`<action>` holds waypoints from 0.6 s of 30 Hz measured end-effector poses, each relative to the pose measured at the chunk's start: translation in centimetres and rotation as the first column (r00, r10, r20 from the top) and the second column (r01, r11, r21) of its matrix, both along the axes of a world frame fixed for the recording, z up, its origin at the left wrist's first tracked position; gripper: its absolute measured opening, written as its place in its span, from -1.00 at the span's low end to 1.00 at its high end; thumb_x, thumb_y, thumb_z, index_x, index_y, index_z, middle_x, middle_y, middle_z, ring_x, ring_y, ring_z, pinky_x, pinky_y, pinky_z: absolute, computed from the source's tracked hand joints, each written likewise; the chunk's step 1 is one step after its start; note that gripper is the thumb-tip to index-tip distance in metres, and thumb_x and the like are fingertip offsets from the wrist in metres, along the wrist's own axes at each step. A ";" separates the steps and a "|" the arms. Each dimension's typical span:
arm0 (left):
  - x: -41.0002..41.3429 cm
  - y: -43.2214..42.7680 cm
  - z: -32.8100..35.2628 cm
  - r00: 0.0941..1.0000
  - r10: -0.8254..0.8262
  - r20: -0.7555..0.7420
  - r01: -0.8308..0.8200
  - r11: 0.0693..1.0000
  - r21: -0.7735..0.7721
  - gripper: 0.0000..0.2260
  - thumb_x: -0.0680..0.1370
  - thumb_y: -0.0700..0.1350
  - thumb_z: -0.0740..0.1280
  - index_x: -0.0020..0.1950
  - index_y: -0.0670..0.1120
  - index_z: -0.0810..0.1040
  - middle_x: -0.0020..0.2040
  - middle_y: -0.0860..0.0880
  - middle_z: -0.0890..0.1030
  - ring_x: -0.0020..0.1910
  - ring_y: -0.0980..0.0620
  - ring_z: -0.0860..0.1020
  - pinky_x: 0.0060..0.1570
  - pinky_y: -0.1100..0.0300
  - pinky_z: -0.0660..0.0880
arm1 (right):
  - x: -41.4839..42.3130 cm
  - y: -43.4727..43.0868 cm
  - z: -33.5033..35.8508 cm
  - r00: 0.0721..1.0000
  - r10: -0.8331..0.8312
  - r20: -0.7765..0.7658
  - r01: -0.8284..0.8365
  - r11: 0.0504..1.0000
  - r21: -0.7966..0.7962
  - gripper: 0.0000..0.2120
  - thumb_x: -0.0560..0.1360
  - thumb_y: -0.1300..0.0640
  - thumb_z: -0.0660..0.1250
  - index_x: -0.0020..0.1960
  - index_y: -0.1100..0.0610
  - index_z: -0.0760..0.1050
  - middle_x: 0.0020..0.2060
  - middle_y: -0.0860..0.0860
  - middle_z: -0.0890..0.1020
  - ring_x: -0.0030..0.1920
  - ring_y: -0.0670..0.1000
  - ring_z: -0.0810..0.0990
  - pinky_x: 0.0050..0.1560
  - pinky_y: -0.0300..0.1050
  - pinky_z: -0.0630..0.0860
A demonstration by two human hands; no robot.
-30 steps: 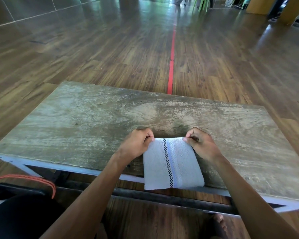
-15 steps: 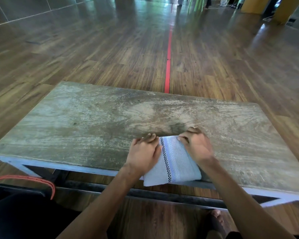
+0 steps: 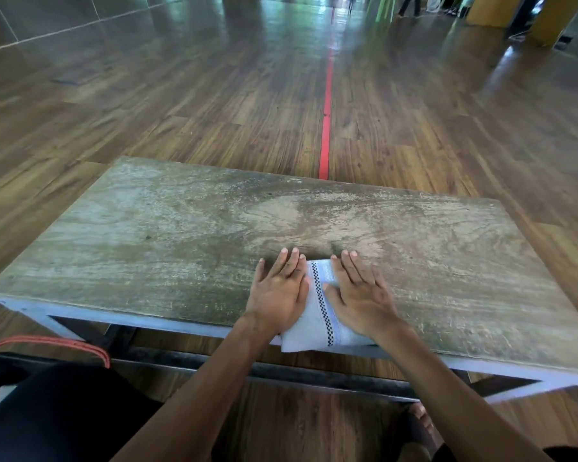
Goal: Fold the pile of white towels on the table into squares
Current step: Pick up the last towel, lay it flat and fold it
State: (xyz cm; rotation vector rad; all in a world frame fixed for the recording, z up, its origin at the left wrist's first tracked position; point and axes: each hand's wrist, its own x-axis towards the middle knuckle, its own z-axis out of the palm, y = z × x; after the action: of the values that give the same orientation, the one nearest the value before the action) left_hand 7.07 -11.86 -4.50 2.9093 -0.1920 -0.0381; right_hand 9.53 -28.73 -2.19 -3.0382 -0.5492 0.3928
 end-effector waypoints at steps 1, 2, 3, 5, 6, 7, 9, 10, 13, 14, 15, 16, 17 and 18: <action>0.2 0.2 -0.1 1.000 0.022 -0.013 -0.022 0.999 -0.027 -0.50 0.64 0.06 -0.17 0.56 -0.07 0.01 0.57 0.04 -0.03 0.54 0.09 -0.12 0.50 -0.07 -0.13 | 0.2 0.0 -0.2 1.000 0.000 0.003 0.000 1.000 -0.001 -0.41 0.59 -0.22 -0.22 0.53 -0.02 -0.28 0.53 0.04 -0.26 0.50 -0.01 -0.35 0.48 0.07 -0.35; 0.3 0.3 0.0 0.998 0.060 -0.022 -0.061 0.995 -0.073 -0.53 0.66 0.03 -0.11 0.56 -0.08 0.03 0.57 0.03 -0.01 0.54 0.09 -0.10 0.50 -0.07 -0.12 | 0.4 0.0 -0.4 1.000 0.002 0.005 -0.002 1.000 -0.010 -0.41 0.58 -0.26 -0.22 0.53 -0.08 -0.29 0.53 0.05 -0.27 0.50 0.01 -0.35 0.48 0.09 -0.35; 0.2 0.5 0.0 0.993 0.115 -0.017 -0.117 0.983 -0.142 -0.55 0.66 -0.01 -0.07 0.55 -0.08 0.08 0.57 0.02 0.04 0.54 0.08 -0.06 0.49 -0.05 -0.09 | 0.8 0.1 -0.5 1.000 0.007 0.006 -0.007 1.000 -0.027 -0.40 0.56 -0.29 -0.24 0.52 -0.13 -0.29 0.53 0.07 -0.26 0.50 0.03 -0.35 0.47 0.11 -0.35; -1.2 0.7 0.0 0.960 0.276 0.044 -0.245 0.907 -0.344 -0.59 0.65 -0.04 0.01 0.48 -0.09 0.27 0.50 -0.04 0.26 0.49 0.00 0.19 0.45 -0.06 0.11 | 1.4 0.4 -0.2 1.000 0.021 0.008 -0.020 0.997 -0.077 -0.37 0.52 -0.35 -0.26 0.52 -0.16 -0.27 0.53 0.12 -0.24 0.51 0.10 -0.33 0.46 0.15 -0.36; -2.3 0.8 -0.1 0.925 0.367 0.096 -0.288 0.844 -0.452 -0.61 0.62 -0.03 0.03 0.41 -0.09 0.38 0.39 -0.07 0.41 0.38 -0.05 0.35 0.36 -0.06 0.26 | 1.6 0.7 0.0 1.000 0.026 0.016 -0.024 0.995 -0.098 -0.35 0.51 -0.37 -0.26 0.52 -0.15 -0.25 0.53 0.15 -0.22 0.51 0.11 -0.32 0.46 0.15 -0.38; -3.7 0.7 -0.3 0.884 0.442 0.153 -0.298 0.784 -0.545 -0.62 0.60 -0.02 0.04 0.32 -0.09 0.47 0.25 -0.07 0.52 0.23 -0.05 0.46 0.24 -0.02 0.39 | 1.7 1.0 0.2 0.999 0.028 0.027 -0.026 0.994 -0.103 -0.33 0.51 -0.38 -0.25 0.53 -0.13 -0.23 0.53 0.16 -0.20 0.51 0.12 -0.32 0.45 0.16 -0.40; -6.7 0.4 -0.6 0.817 0.554 0.162 -0.292 0.639 -0.711 -0.71 0.60 -0.08 0.11 0.18 -0.10 0.55 0.04 -0.02 0.57 0.03 0.09 0.54 0.05 0.22 0.46 | 1.3 1.6 0.0 0.999 0.037 0.034 -0.035 0.997 -0.062 -0.29 0.48 -0.41 -0.23 0.54 -0.12 -0.21 0.53 0.15 -0.19 0.51 0.08 -0.32 0.45 0.13 -0.40; -8.1 0.1 -0.5 0.804 0.587 0.092 -0.306 0.542 -0.783 -0.78 0.61 -0.13 0.16 0.14 -0.11 0.56 -0.03 0.03 0.59 -0.05 0.20 0.56 -0.05 0.37 0.44 | 1.0 1.8 -0.4 0.998 0.045 0.033 -0.044 0.998 -0.036 -0.25 0.45 -0.44 -0.24 0.53 -0.12 -0.22 0.53 0.14 -0.20 0.51 0.07 -0.32 0.46 0.11 -0.39; -11.0 -0.7 -1.1 0.847 0.519 -0.110 -0.319 0.332 -0.888 -0.83 0.59 -0.12 0.25 0.10 -0.08 0.60 -0.24 0.13 0.64 -0.26 0.29 0.56 -0.25 0.45 0.42 | 0.3 1.8 -1.2 0.997 0.066 0.033 -0.067 0.998 0.013 -0.17 0.36 -0.49 -0.29 0.53 -0.12 -0.25 0.52 0.16 -0.24 0.51 0.07 -0.35 0.48 0.08 -0.34; -11.5 -0.8 -1.4 0.877 0.460 -0.138 -0.301 0.301 -0.905 -0.81 0.56 -0.06 0.27 0.11 -0.04 0.61 -0.27 0.09 0.63 -0.30 0.25 0.54 -0.26 0.39 0.43 | 0.4 1.7 -1.2 0.997 0.067 0.024 -0.067 0.998 0.021 -0.18 0.38 -0.49 -0.27 0.53 -0.12 -0.25 0.52 0.16 -0.25 0.50 0.07 -0.36 0.48 0.07 -0.34; -11.7 -1.0 -1.6 0.902 0.397 -0.169 -0.289 0.264 -0.920 -0.79 0.53 -0.01 0.29 0.11 0.00 0.60 -0.33 0.03 0.57 -0.33 0.18 0.51 -0.29 0.34 0.41 | 0.4 1.6 -1.2 0.998 0.065 0.017 -0.065 0.998 0.025 -0.19 0.40 -0.49 -0.25 0.53 -0.12 -0.25 0.52 0.16 -0.25 0.50 0.07 -0.36 0.48 0.06 -0.34; -11.7 -1.0 -1.7 0.916 0.337 -0.215 -0.297 0.212 -0.931 -0.78 0.51 0.02 0.33 0.12 0.02 0.59 -0.37 -0.03 0.49 -0.38 0.13 0.45 -0.33 0.31 0.38 | 0.5 1.6 -1.1 0.998 0.062 0.014 -0.063 0.998 0.028 -0.19 0.40 -0.49 -0.23 0.53 -0.12 -0.25 0.52 0.15 -0.26 0.50 0.07 -0.36 0.48 0.06 -0.35; -11.7 -1.1 -1.6 0.922 0.277 -0.270 -0.315 0.134 -0.939 -0.76 0.50 0.04 0.38 0.13 0.01 0.58 -0.41 -0.04 0.43 -0.42 0.12 0.40 -0.38 0.30 0.34 | 0.5 1.6 -1.1 0.998 0.060 0.014 -0.061 0.998 0.030 -0.18 0.39 -0.50 -0.23 0.53 -0.13 -0.25 0.52 0.15 -0.26 0.50 0.07 -0.36 0.48 0.06 -0.35; -11.5 -1.1 -1.5 0.920 0.219 -0.326 -0.345 0.051 -0.937 -0.73 0.47 0.04 0.40 0.13 -0.02 0.57 -0.43 -0.01 0.40 -0.45 0.11 0.37 -0.43 0.29 0.29 | 0.5 1.6 -1.1 0.998 0.059 0.016 -0.060 0.998 0.030 -0.17 0.37 -0.51 -0.25 0.53 -0.14 -0.25 0.52 0.15 -0.25 0.50 0.07 -0.37 0.48 0.06 -0.35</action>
State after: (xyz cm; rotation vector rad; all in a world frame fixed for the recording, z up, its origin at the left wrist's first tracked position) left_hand -4.47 -12.91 -5.96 1.4355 0.3125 0.0188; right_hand 10.06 -27.12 -3.29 -3.0038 -0.6415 0.3607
